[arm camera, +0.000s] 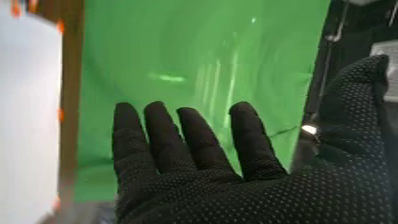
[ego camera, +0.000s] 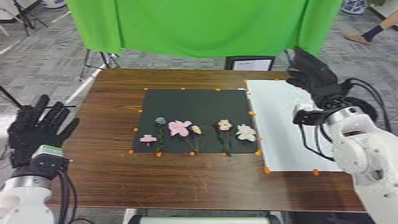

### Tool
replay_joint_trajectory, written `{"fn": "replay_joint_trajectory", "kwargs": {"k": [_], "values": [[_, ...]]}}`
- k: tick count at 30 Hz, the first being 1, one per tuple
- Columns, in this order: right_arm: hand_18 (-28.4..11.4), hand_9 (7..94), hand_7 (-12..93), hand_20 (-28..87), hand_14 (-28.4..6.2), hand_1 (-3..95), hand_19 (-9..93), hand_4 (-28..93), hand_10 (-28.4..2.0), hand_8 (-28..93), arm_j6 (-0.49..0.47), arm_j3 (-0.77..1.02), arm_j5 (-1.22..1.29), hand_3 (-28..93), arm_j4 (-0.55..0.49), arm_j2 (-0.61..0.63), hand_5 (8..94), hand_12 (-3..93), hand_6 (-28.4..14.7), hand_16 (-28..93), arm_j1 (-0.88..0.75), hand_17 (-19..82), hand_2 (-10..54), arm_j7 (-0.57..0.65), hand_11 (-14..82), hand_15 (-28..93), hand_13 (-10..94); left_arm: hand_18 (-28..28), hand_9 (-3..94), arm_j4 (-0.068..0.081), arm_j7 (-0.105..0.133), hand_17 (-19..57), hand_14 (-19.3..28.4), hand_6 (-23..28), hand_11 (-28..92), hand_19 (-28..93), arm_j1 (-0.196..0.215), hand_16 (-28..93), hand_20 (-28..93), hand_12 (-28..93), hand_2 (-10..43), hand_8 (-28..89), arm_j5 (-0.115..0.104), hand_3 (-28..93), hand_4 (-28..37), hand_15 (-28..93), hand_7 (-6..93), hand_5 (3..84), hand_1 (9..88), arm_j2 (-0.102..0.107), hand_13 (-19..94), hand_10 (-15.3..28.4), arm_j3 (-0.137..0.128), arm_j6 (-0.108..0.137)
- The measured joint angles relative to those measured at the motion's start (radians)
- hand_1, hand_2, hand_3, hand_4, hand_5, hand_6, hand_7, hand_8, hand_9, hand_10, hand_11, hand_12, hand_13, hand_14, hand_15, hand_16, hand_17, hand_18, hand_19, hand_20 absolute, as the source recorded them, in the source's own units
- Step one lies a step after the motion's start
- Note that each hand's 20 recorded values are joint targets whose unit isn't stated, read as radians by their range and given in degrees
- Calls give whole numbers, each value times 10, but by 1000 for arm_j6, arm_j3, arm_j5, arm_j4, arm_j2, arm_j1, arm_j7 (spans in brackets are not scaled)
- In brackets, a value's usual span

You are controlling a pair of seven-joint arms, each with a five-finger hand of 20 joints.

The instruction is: Arrange flowers

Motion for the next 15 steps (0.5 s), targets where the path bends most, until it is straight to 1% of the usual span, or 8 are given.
{"fn": "replay_joint_trajectory", "kwargs": {"k": [3,5,8,11,12,15], "values": [[-173,255,73,177,-158,61,208,-278,-147,-83,-6,6,118,780,-1,4,242,114,-25,209,17,116,82,2,-7,18,219,120,243,10,-9,-83,67,54,96,335,-20,-115,71,61,147,-80,10,710,-283,146,55,301,220,12,84,121,2,-3],[-174,259,74,175,-161,66,212,-276,-147,-82,-8,19,176,781,-11,4,247,114,-27,211,17,114,83,3,-5,20,224,115,241,13,-16,-87,63,58,94,327,-32,-116,71,61,147,-78,15,711,-283,141,50,312,219,18,66,121,5,-5],[-174,259,74,174,-161,71,216,-275,-147,-83,10,7,193,779,-17,16,252,114,-27,213,24,113,85,1,-5,20,225,103,224,13,-21,-96,54,64,85,309,-41,-121,69,60,146,-74,17,710,-283,126,45,327,219,27,41,116,6,-5],[-175,261,77,171,-161,74,223,-273,-146,-83,48,-55,173,778,-16,45,255,115,-27,214,56,112,86,0,-4,20,226,103,216,12,-21,-98,53,65,80,304,-41,-123,71,59,146,-74,19,709,-283,123,43,328,220,36,41,114,4,-5],[-175,261,77,170,-161,75,224,-272,-146,-83,51,-70,167,778,-16,51,256,115,-28,215,68,112,86,1,-3,20,227,103,198,12,-19,-98,54,61,68,303,-40,-123,71,55,145,-74,19,708,-283,123,40,320,220,40,43,108,3,-5],[-176,264,78,170,-162,76,228,-272,-146,-83,46,-74,156,778,-19,53,264,115,-27,216,89,111,87,7,-2,21,229,106,177,10,-15,-96,55,59,54,301,-32,-122,74,46,145,-71,19,706,-283,119,34,312,220,49,46,101,-12,-11]]}}
